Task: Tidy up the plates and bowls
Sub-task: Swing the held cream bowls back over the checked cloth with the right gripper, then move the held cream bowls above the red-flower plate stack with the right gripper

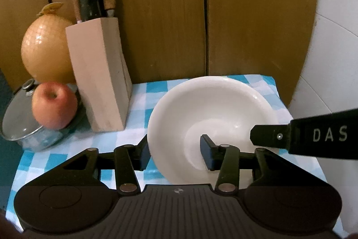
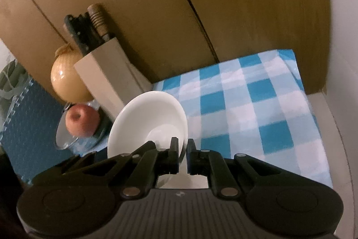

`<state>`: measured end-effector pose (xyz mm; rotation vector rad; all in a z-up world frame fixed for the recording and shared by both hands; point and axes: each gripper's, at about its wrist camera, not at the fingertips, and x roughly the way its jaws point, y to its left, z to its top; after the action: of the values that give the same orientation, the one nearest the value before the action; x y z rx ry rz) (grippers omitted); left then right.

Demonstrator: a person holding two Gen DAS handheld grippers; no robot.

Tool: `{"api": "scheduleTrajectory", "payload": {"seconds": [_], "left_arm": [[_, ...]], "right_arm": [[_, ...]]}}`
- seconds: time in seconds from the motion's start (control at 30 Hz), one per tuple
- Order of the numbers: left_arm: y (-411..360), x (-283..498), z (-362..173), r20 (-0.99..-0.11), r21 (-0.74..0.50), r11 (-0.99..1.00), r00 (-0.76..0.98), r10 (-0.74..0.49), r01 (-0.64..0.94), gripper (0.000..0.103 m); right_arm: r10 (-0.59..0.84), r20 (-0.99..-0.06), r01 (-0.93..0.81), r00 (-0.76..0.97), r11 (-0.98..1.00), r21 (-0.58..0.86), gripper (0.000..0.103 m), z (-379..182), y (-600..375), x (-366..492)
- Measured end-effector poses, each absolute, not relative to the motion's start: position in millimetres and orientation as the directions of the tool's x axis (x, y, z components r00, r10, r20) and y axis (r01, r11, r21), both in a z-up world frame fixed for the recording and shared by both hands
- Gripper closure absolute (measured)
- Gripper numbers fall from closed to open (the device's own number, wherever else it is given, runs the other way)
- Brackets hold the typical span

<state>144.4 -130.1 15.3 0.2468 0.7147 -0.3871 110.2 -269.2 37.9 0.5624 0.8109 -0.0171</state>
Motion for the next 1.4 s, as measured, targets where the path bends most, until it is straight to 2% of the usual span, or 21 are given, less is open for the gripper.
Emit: {"api": "scheduleTrajectory", "payload": {"seconds": [0.63, 1.17, 1.4], "left_arm": [[-104, 93, 3, -0.703, 0.122, 0.878, 0.664, -0.254, 0.464, 0.047], [-110, 94, -11, -0.741, 0.137, 0.863, 0.629, -0.236, 0.486, 0.045], [-110, 102, -17, -0.753, 0.137, 0.864, 0.618, -0.227, 0.484, 0.048]], "right_arm": [[0.226, -0.717, 0.209, 0.659, 0.861, 0.464, 0.096, 30, -240, 55], [0.223, -0.751, 0.226, 0.622, 0.867, 0.445, 0.096, 19, -242, 56], [0.211, -0.761, 0.236, 0.614, 0.871, 0.431, 0.096, 13, -240, 63]]}}
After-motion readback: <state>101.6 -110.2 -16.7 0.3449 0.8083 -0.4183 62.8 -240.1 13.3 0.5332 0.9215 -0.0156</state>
